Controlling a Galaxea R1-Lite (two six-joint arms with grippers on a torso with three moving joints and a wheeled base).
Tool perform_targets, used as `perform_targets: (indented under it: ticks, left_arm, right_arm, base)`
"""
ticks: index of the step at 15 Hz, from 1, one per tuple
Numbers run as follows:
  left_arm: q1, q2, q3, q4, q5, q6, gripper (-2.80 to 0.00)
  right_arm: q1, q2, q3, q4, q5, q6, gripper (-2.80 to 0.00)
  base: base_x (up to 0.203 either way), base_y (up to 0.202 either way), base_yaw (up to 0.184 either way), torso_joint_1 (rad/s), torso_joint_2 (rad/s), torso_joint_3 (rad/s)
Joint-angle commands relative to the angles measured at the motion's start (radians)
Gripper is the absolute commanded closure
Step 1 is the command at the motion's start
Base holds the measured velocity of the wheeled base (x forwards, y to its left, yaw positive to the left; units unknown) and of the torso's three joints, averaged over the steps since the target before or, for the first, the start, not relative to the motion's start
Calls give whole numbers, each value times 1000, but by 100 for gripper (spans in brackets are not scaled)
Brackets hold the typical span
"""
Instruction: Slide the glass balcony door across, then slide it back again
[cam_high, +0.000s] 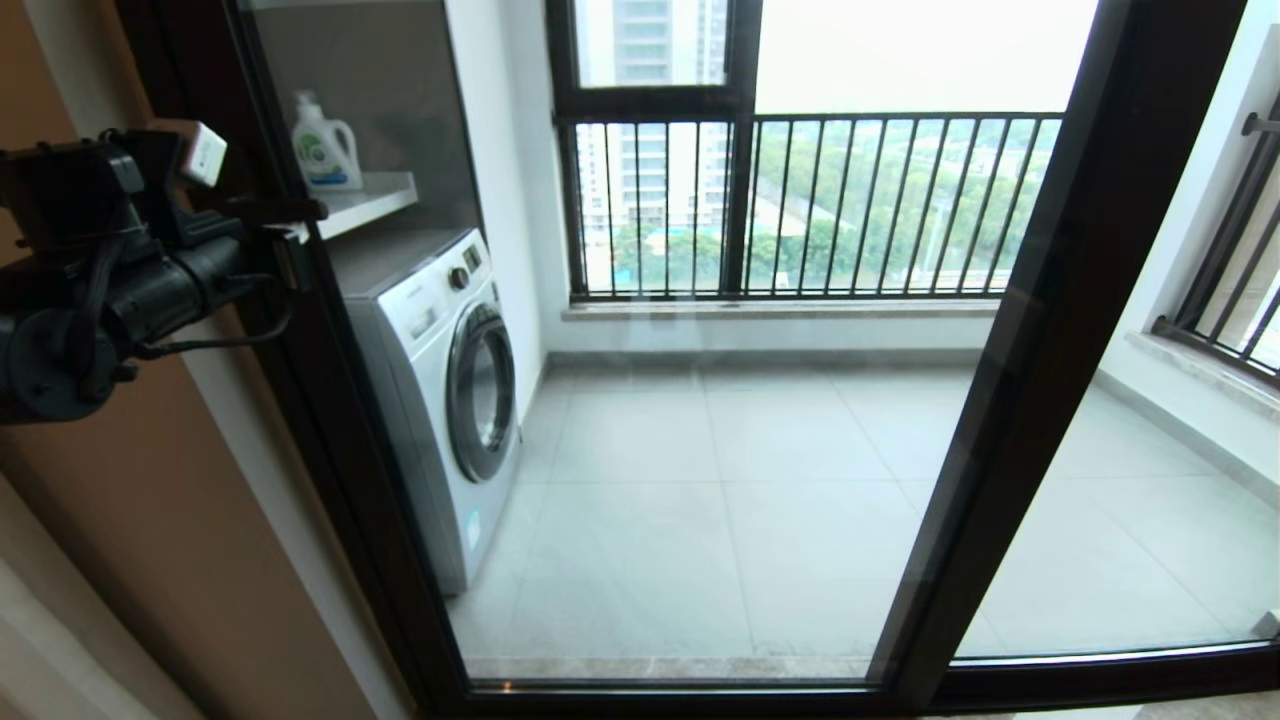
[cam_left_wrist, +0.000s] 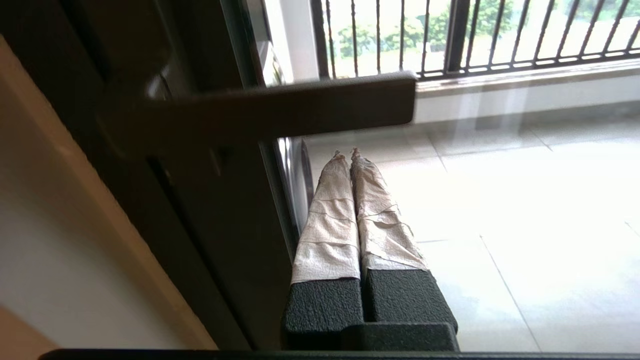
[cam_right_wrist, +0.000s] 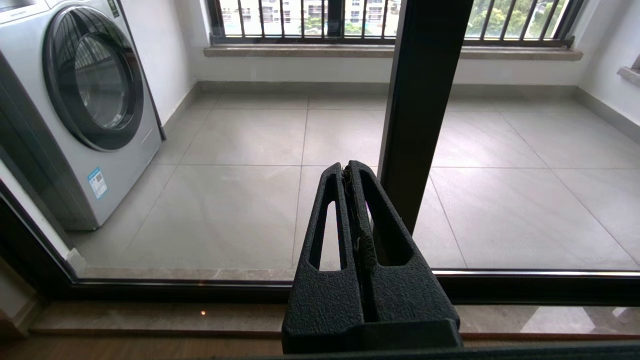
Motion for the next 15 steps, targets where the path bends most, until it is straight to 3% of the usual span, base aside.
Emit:
perform_targets:
  ticks: [1,5,7,11,13,15]
  left_arm:
    - [-6,-206,189,1,-20,-29,0]
    - [-11,-527,392,25,-92,-134,0]
    - [-13,-715,435,129,-150,-195,0]
    - [-15,-1152,456,473,-330,-316,0]
    - [-16,-1325,422,755,-378,-343,0]
    - [-16,-1460,392,964,-389,-337,0]
  right_arm:
    - [1,1,12,-1,1,-1,0]
    - [0,1,12,-1,1,-1,0]
    - [0,1,12,-1,1,-1,0]
    - [0,1,12,-1,1,-1,0]
    - [0,1,12,0,1,-1,0]
    - [0,1,12,-1,1,-1,0]
  base:
    - [0,0,0,0,0,0]
    - [0,0,0,0,0,0]
    - [0,0,0,0,0,0]
    - [0,0,0,0,0,0]
    - [0,0,0,0,0,0]
    - [0,0,0,0,0,0]
